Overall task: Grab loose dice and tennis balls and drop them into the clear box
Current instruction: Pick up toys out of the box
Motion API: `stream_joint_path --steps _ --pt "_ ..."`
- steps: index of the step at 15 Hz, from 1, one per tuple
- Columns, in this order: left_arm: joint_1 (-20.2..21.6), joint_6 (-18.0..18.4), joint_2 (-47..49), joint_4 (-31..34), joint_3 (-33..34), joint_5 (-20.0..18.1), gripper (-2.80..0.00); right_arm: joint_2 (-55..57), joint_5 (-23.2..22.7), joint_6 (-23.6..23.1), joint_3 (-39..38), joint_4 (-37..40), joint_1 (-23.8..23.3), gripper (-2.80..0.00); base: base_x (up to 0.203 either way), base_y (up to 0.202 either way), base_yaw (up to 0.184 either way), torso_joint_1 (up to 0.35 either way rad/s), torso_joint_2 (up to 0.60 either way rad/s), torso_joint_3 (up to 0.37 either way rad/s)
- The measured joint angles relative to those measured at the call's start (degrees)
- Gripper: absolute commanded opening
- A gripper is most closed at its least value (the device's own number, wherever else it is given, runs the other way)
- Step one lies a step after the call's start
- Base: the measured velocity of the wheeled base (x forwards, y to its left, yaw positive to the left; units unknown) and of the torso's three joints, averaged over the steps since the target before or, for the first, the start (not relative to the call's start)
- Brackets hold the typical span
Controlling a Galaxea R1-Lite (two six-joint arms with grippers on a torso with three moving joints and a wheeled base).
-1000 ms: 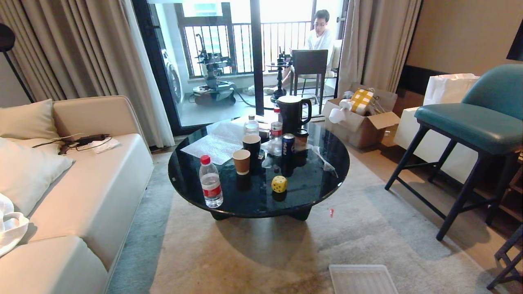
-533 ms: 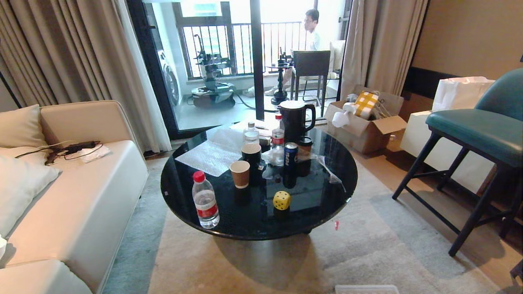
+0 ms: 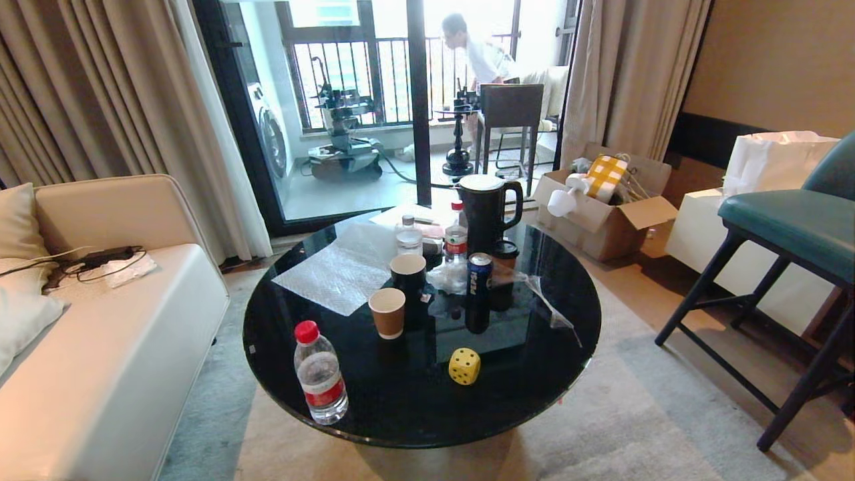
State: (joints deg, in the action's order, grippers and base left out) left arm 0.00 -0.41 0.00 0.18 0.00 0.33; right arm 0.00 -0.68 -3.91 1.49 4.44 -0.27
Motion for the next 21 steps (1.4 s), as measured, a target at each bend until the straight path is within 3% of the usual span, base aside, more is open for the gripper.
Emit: stream_joint_path --steps 16,21 --pt "0.0 0.0 0.0 0.0 0.0 -0.01 -2.8 0.0 0.02 -0.05 0.0 -0.15 0.0 -2.8 0.015 0.0 0.0 0.0 0.0 0.001" --pt "0.0 -0.1 0.0 -0.02 0.0 -0.02 -2.8 0.0 -0.01 0.01 0.0 -0.12 0.02 -2.8 0.001 -0.005 0.131 0.003 0.0 0.003"
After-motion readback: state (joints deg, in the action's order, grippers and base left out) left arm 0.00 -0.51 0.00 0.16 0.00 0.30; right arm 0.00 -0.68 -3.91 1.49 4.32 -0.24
